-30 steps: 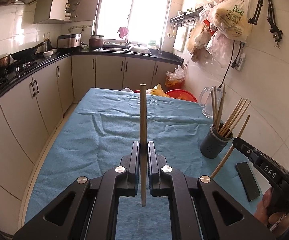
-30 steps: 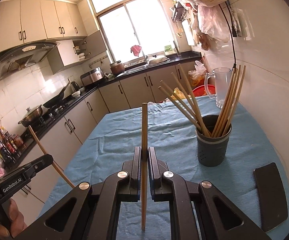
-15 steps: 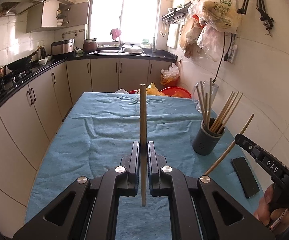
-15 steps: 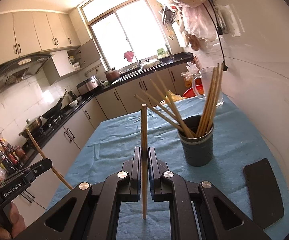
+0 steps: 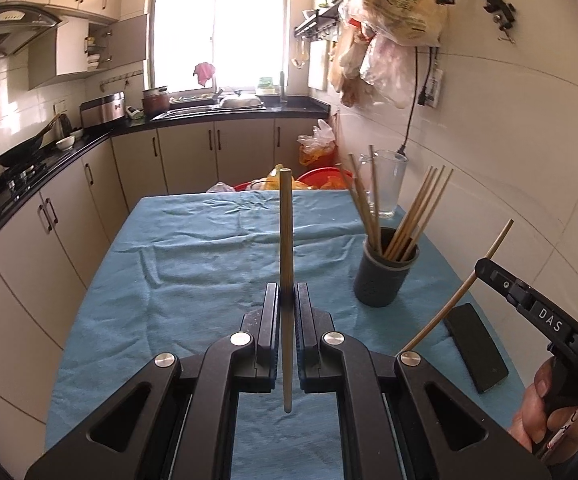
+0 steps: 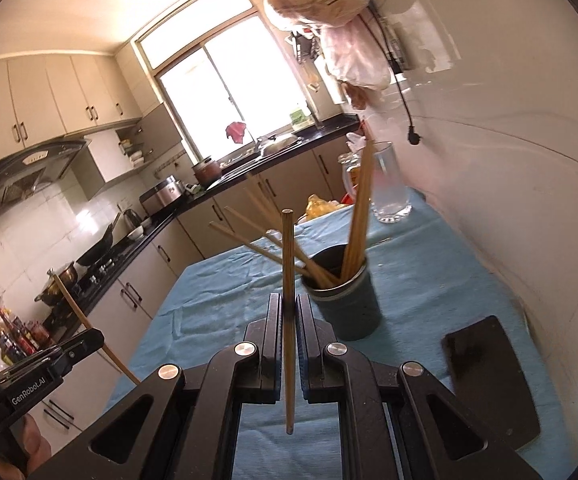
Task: Organize utensils
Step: 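Lower both held chopsticks down into the black cup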
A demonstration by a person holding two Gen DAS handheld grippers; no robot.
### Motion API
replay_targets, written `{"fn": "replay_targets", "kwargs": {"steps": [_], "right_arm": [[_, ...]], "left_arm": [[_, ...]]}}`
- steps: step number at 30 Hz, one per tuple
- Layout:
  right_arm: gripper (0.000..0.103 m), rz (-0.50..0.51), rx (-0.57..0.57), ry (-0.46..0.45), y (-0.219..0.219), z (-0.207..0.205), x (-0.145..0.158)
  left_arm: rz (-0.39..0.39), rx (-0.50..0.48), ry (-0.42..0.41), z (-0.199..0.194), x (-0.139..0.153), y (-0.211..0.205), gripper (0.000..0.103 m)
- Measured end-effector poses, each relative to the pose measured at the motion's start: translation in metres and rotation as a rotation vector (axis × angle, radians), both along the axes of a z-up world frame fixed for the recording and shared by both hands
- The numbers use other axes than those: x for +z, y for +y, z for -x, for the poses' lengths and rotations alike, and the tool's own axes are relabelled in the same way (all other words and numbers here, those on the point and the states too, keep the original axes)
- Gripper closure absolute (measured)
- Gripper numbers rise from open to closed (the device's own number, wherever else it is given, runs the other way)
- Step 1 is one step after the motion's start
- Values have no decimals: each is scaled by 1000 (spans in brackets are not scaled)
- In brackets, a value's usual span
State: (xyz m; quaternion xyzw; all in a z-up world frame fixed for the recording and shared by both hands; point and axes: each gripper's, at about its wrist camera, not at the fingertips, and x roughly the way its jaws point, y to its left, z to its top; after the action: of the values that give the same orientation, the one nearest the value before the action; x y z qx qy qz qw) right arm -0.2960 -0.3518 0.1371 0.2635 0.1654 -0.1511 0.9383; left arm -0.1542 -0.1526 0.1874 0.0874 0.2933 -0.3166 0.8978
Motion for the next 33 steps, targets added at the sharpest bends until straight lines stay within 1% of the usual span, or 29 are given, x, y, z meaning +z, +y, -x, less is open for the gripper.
{"fn": "replay_targets", "kwargs": {"steps": [9,17,21,27,33], "right_arm": [[96,-18,-65,-20,-31,25,3],[96,-8,-115,-42,-52,42,17],[96,10,-126,-61,-59,43,30],[96,54,-141,-106,-67,38,62],[96,95,-168,-133,-76,19,89]], "left_arm": [[-10,-68,0,9,3,-36,97],[19,-126,9,9,20,-60,97],[45,-146,-5,8,35,-69,97],[95,-169,-46,2,66,-87,97],[126,-196,-68,-13,87,-119,97]]}}
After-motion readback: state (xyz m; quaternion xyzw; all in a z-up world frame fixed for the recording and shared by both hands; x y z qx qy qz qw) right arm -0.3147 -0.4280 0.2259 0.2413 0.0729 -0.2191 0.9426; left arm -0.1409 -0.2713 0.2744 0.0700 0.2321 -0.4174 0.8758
